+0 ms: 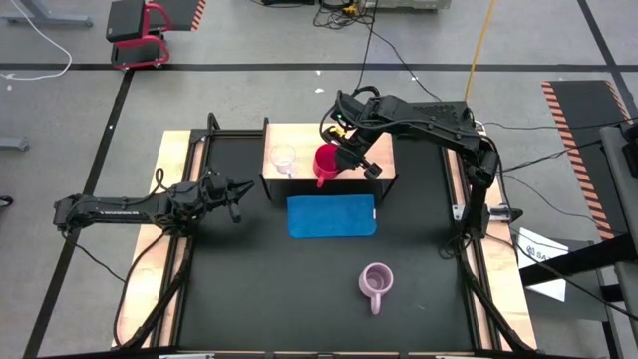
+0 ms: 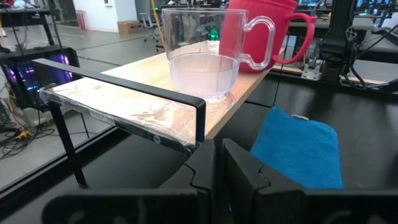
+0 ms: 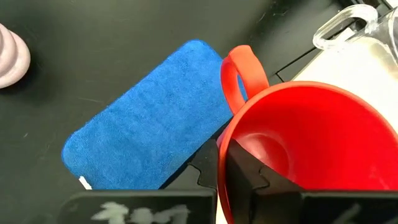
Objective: Stack small to large cups/mugs on shelf
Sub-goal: Put the red mug on the shelf
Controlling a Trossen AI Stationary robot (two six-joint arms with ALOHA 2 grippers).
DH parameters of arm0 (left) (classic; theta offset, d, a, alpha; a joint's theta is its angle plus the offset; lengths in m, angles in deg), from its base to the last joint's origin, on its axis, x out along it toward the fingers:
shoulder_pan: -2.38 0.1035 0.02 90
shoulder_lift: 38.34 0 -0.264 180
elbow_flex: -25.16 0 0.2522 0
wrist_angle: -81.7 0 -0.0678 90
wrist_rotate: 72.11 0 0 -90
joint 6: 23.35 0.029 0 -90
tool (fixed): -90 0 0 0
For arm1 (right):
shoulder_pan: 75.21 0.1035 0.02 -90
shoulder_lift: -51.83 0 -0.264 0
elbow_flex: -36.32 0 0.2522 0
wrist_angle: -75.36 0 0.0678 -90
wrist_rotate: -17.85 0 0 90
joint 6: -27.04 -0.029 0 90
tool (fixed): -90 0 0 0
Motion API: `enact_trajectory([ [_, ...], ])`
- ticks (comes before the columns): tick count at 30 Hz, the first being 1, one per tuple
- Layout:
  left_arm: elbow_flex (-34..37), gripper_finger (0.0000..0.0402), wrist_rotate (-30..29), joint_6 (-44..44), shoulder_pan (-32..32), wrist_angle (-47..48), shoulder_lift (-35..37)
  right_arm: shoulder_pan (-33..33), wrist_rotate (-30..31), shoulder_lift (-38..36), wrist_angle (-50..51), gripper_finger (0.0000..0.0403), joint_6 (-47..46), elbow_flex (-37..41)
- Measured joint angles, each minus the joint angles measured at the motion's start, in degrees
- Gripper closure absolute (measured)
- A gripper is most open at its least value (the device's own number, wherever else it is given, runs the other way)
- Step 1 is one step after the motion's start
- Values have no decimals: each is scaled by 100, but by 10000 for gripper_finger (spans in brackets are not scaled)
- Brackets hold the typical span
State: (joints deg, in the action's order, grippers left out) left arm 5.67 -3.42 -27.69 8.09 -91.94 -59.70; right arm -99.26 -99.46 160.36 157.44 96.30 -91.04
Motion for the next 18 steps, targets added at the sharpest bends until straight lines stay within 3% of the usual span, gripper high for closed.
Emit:
enact_trajectory([
  [18, 0, 371, 24, 13, 0, 35, 0, 17, 223, 18, -421, 398, -808, -85],
])
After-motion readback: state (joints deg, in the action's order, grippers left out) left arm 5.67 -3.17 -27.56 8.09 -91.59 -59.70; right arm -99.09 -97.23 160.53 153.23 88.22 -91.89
